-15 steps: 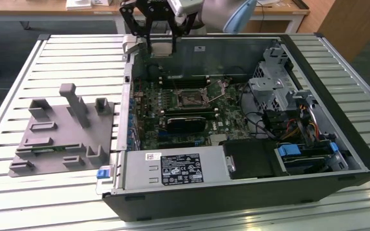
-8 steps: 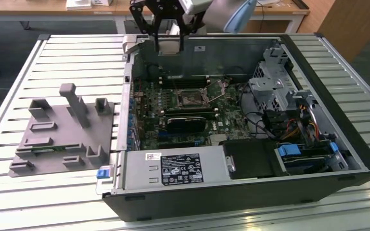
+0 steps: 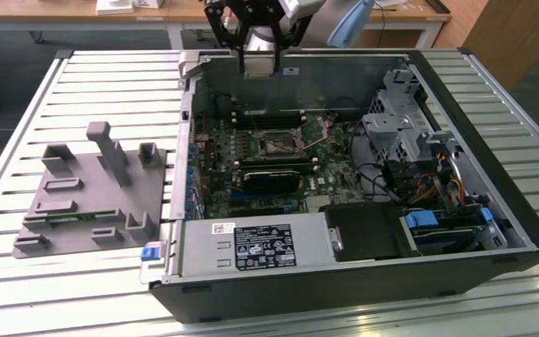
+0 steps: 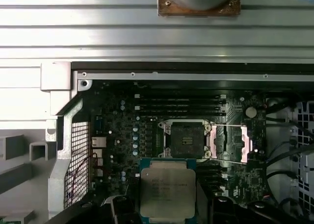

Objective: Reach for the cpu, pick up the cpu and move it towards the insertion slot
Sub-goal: 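Pick up the cpu and move it towards the insertion slot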

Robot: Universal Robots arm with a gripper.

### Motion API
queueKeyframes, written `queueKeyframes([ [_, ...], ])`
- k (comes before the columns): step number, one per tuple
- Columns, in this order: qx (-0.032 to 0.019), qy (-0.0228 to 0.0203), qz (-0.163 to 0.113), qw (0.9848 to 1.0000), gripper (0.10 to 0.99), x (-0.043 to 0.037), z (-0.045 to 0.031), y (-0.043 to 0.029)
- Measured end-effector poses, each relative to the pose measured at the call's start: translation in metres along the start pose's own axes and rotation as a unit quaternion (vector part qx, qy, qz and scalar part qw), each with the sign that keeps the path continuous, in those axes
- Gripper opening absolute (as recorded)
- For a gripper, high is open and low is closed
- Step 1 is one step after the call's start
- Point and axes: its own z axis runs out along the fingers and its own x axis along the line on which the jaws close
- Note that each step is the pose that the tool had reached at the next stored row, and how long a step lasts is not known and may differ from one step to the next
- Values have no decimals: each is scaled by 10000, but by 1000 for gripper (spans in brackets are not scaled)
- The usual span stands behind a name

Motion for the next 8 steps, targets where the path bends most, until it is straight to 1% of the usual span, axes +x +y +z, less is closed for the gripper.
queueKeyframes([
  [8, -2, -14, 10, 10000, 541, -182, 8, 41],
])
